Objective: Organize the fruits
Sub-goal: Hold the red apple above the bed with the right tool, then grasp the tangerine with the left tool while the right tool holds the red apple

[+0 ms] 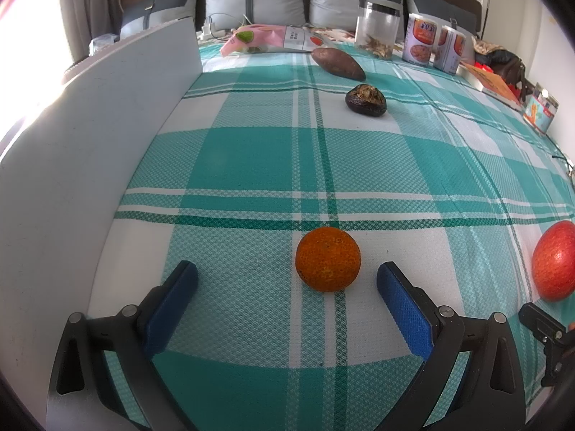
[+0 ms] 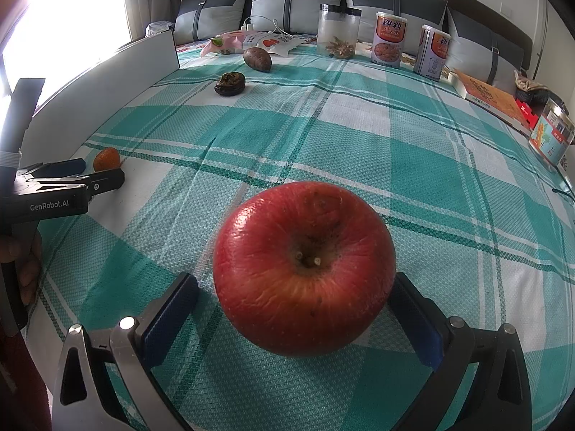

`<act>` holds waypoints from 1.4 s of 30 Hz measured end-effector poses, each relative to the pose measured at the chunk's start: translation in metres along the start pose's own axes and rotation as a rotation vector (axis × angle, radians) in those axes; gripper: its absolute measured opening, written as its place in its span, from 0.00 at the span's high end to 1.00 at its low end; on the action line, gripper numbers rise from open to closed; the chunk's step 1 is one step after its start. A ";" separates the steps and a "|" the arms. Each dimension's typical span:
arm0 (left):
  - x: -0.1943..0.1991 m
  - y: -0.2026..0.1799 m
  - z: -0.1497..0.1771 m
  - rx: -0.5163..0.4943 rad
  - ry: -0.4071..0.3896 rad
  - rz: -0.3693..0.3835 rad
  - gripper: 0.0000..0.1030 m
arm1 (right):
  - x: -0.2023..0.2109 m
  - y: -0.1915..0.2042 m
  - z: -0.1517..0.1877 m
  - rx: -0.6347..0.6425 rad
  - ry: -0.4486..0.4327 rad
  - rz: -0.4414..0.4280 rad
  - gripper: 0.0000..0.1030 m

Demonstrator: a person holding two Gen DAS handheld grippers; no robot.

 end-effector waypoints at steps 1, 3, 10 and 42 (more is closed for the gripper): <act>0.000 0.000 0.000 0.000 0.000 0.000 0.02 | 0.000 0.000 0.000 0.000 0.000 0.000 0.00; 0.000 0.000 0.000 0.000 0.000 0.000 0.02 | 0.000 0.000 0.000 0.000 0.000 0.000 0.00; 0.000 0.000 0.000 0.002 0.000 0.001 0.02 | 0.000 0.000 0.000 0.000 0.000 0.000 0.00; -0.001 0.001 0.000 0.000 0.003 -0.007 0.01 | 0.000 0.000 0.000 0.001 0.001 0.000 0.00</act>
Point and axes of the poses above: each gripper's, at about its wrist camera, not at the fingertips, and x roughly against the way its jaws point, y to its left, z to its underside, the point moved 8 cm from there along -x, roughly the way its jaws point, and after that the axes turned 11 degrees about z, right-handed, at the moved point
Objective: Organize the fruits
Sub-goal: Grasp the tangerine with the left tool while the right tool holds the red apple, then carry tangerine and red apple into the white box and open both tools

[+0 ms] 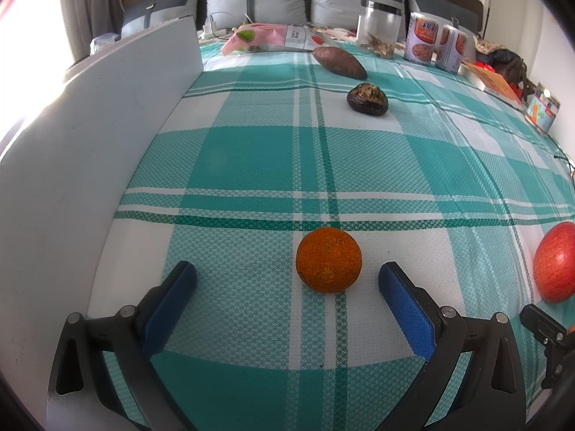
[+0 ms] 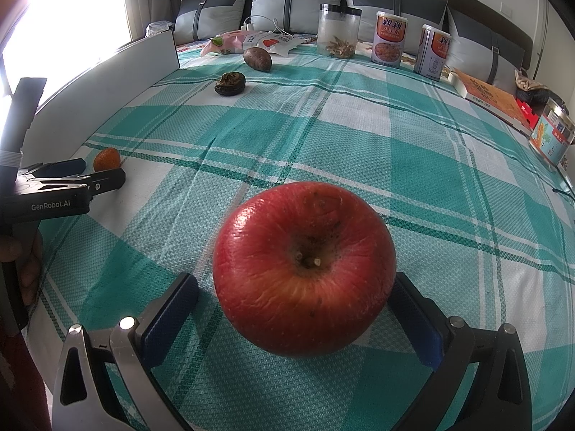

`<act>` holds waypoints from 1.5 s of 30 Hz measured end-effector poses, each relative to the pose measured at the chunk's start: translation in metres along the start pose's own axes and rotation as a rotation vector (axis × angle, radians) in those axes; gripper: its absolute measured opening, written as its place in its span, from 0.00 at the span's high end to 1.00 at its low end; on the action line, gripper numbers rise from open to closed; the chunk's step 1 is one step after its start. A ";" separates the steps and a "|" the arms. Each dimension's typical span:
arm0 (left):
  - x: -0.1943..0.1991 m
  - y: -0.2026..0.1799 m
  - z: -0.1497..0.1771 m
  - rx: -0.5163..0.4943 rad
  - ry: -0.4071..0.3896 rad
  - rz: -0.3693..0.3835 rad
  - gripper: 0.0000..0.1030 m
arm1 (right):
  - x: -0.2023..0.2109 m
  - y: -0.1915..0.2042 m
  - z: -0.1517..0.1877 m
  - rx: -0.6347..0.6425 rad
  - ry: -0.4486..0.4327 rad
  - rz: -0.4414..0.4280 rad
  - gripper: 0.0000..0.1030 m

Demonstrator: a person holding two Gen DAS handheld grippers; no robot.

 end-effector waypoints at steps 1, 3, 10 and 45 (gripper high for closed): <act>0.000 0.000 0.000 0.000 0.000 0.000 0.01 | 0.000 0.000 0.000 0.000 0.000 0.000 0.00; 0.000 0.000 0.000 0.000 0.000 0.000 0.01 | 0.000 0.000 0.000 0.000 0.000 0.000 0.00; 0.000 0.000 0.000 0.001 0.000 0.001 0.01 | 0.000 0.000 0.000 0.000 0.000 0.000 0.00; 0.046 -0.019 0.002 -0.019 0.026 0.193 0.72 | 0.016 -0.014 -0.021 -0.029 0.043 -0.076 0.28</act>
Point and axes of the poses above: each gripper's, at about its wrist camera, not at the fingertips, and x roughly against the way its jaws point, y to its left, z to its underside, the point moved 8 cm from there along -x, roughly the way its jaws point, and after that the axes turned 11 degrees about z, right-handed, at the moved point
